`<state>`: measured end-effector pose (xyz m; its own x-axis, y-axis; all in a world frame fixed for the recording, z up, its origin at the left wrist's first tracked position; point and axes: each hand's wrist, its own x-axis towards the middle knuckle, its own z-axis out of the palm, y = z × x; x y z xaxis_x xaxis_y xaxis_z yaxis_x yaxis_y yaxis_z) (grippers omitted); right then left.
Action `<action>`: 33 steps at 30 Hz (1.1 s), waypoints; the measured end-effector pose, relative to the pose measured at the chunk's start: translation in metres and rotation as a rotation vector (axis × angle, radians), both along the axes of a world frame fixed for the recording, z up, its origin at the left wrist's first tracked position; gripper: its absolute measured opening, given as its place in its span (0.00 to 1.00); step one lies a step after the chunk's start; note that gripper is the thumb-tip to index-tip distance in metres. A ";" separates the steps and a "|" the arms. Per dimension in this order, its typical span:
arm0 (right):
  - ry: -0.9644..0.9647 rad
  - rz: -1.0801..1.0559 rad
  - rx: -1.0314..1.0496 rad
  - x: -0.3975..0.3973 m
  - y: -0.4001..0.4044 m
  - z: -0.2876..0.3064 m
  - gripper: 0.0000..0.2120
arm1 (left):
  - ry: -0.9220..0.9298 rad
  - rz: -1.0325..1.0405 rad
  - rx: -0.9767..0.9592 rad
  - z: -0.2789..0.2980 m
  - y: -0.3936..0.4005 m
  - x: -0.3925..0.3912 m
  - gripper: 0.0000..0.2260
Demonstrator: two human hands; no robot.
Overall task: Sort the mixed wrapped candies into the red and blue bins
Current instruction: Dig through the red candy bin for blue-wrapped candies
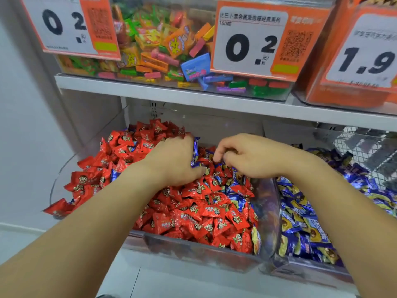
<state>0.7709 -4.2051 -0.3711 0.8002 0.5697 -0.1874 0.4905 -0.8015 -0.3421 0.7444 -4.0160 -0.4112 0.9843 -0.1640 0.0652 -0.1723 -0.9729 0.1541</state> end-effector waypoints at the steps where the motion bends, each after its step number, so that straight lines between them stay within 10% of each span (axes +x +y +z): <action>1: -0.006 0.007 -0.014 0.001 0.003 0.000 0.07 | 0.011 -0.010 0.077 -0.002 0.001 0.002 0.22; 13: 0.028 -0.063 -0.129 0.059 0.034 -0.024 0.28 | -0.043 0.027 -0.210 -0.015 0.021 0.010 0.12; 20: 0.011 -0.101 -0.041 0.065 0.035 -0.033 0.27 | 0.050 0.036 -0.245 -0.013 0.020 0.013 0.35; 27: -0.086 -0.074 -0.079 0.050 0.023 -0.019 0.16 | 0.023 0.112 -0.256 -0.014 0.013 0.017 0.15; 33: -0.108 -0.050 -0.100 0.035 0.011 -0.012 0.14 | 0.104 0.098 -0.221 -0.012 0.010 0.017 0.39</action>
